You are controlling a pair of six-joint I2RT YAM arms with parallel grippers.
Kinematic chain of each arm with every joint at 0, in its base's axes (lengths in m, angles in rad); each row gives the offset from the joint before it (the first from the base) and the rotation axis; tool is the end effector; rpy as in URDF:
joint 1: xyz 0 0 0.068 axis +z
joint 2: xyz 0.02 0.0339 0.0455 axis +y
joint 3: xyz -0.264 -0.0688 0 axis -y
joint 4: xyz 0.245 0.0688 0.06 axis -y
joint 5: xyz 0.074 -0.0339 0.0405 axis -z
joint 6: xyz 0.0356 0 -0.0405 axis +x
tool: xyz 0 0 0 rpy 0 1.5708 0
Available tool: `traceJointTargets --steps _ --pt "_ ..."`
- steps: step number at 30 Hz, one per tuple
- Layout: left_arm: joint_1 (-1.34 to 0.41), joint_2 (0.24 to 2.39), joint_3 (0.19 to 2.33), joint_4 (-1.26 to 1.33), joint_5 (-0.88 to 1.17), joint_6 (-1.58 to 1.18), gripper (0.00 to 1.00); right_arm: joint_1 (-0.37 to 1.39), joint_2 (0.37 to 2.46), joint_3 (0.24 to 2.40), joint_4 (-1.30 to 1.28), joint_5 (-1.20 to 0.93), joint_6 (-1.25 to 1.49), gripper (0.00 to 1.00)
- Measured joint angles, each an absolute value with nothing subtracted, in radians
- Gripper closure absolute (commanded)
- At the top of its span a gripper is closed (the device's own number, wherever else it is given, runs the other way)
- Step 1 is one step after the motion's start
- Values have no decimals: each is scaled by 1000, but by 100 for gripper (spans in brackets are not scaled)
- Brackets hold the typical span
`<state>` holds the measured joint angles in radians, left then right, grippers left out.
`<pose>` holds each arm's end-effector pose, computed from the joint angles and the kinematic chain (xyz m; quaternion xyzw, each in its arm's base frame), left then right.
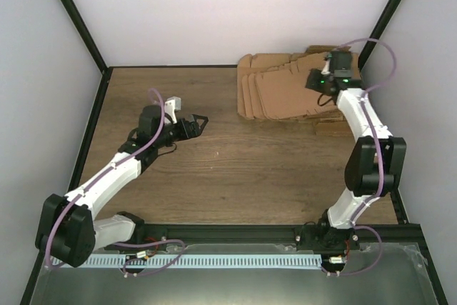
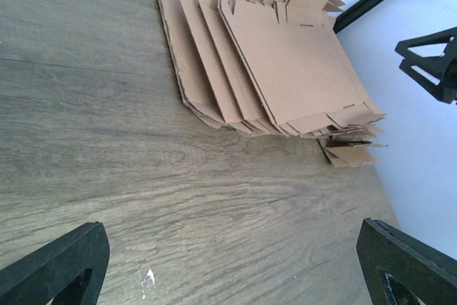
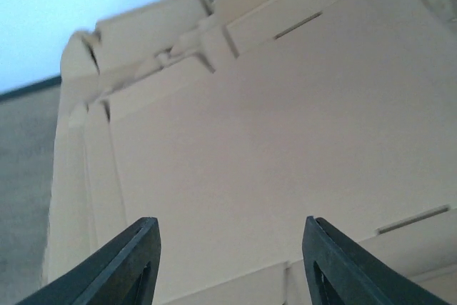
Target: Fold the paper box
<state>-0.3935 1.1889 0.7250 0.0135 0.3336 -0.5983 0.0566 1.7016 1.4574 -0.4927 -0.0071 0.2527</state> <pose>0.2398 -0.1122 0.2557 0.0024 0.8400 -0.3730 0.3939 0.3872 0.0222 0.3006 0.0881 0.9101 0.0656 0.3996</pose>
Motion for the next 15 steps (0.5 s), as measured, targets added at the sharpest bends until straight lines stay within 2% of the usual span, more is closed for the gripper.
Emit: traceJointTargets --steps 8,9,11,15 --pt "-393 1196 725 14 353 -598 2 -210 1833 1544 -459 -284 311 36" --pt "-393 1197 725 14 353 -598 2 -228 1855 1558 -459 -303 314 34" --pt "-393 1202 728 14 354 -598 2 -265 1892 1577 -461 -338 321 23" --pt "-393 1219 736 15 353 -598 2 -327 1932 1584 -463 -372 334 20"
